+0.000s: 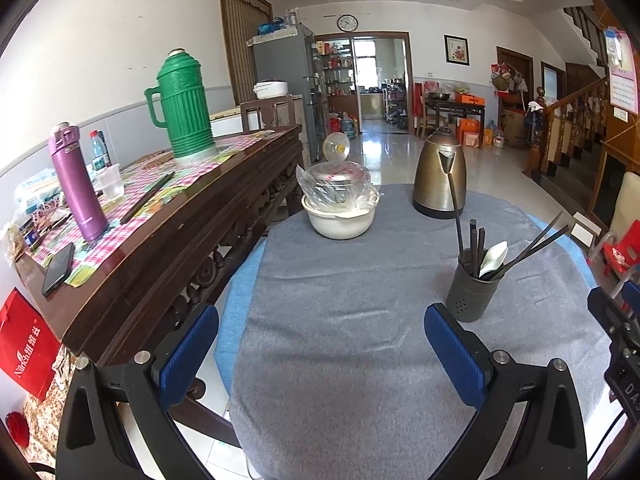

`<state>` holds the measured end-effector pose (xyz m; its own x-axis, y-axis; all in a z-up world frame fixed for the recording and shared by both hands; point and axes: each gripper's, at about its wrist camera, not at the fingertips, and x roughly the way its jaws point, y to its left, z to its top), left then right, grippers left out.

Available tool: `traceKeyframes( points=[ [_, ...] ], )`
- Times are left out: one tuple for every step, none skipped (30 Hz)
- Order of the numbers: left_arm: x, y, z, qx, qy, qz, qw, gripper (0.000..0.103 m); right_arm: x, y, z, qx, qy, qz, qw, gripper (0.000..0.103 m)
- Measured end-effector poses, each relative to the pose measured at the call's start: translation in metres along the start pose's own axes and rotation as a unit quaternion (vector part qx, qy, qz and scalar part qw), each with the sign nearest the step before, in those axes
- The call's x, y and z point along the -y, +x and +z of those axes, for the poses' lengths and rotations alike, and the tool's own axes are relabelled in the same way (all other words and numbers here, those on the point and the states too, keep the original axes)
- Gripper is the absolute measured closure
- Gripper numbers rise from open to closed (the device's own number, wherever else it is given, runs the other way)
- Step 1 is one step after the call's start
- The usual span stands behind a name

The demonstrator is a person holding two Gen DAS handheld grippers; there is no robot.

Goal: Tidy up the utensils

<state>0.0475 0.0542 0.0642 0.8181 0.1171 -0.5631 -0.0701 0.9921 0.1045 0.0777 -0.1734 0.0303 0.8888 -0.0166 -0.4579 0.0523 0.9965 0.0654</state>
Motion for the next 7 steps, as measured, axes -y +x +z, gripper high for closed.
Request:
traceKeyframes(
  points=[
    [0.001,0.003,0.001,-0.002,0.001,-0.002,1.0,0.001,-0.003,0.003,-0.001,-0.002,-0.002,-0.002,1.0,0.03],
    [0.002,0.005,0.001,-0.003,0.001,-0.004,1.0,0.001,-0.008,0.003,-0.003,-0.003,-0.003,-0.004,1.0,0.03],
    [0.004,0.008,0.001,-0.002,0.002,-0.009,1.0,0.001,-0.007,0.007,-0.003,-0.006,-0.003,-0.006,1.0,0.03],
    [0.006,0.011,0.0,0.0,0.002,-0.009,1.0,0.001,-0.013,0.01,-0.005,-0.008,-0.003,-0.006,1.0,0.03],
    [0.008,0.015,-0.001,0.003,0.001,-0.01,0.9999,0.001,-0.013,0.014,-0.005,-0.011,-0.002,-0.006,1.0,0.03],
    [0.011,0.021,-0.003,-0.001,-0.001,-0.016,0.9999,0.001,-0.011,0.02,-0.006,-0.014,-0.001,-0.005,1.0,0.03],
    [0.013,0.027,-0.006,-0.006,0.0,-0.022,0.9997,0.001,-0.011,0.021,-0.011,-0.018,0.001,-0.003,1.0,0.03]
  ],
)
